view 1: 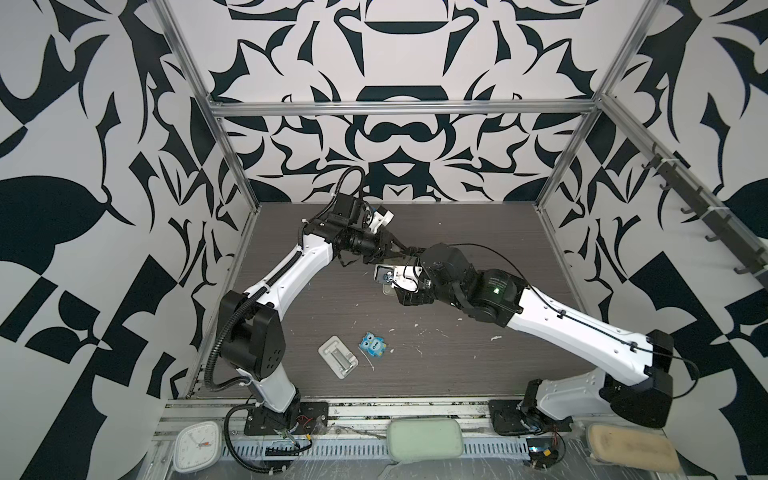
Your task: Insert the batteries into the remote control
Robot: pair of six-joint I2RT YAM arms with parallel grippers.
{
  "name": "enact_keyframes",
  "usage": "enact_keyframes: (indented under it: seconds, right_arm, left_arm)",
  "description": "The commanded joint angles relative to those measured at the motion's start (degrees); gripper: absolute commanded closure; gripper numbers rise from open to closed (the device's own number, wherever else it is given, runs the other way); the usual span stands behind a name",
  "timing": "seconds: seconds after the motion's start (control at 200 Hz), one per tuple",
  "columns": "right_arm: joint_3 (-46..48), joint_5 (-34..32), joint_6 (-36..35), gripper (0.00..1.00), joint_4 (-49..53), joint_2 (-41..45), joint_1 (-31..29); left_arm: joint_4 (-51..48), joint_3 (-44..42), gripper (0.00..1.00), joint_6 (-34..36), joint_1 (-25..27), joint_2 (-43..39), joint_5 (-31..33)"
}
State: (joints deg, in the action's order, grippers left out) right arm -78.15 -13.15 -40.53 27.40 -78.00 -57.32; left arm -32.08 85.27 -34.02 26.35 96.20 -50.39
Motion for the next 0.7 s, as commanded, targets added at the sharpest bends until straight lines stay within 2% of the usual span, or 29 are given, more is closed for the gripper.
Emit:
enact_keyframes:
  seconds: [0.0, 0.695]
  right_arm:
    - [-1.0, -1.9, 0.4, 0.17, -1.2, 2.4, 1.4]
    - [-1.2, -0.8, 0.6, 0.17, 0.4, 2.2, 1.4]
  left_arm:
    - [-3.7, 0.8, 1.00, 1.1, 0.1, -0.5, -3.2]
    - [-3.3, 0.3, 1.00, 0.8, 0.1, -1.0, -3.0]
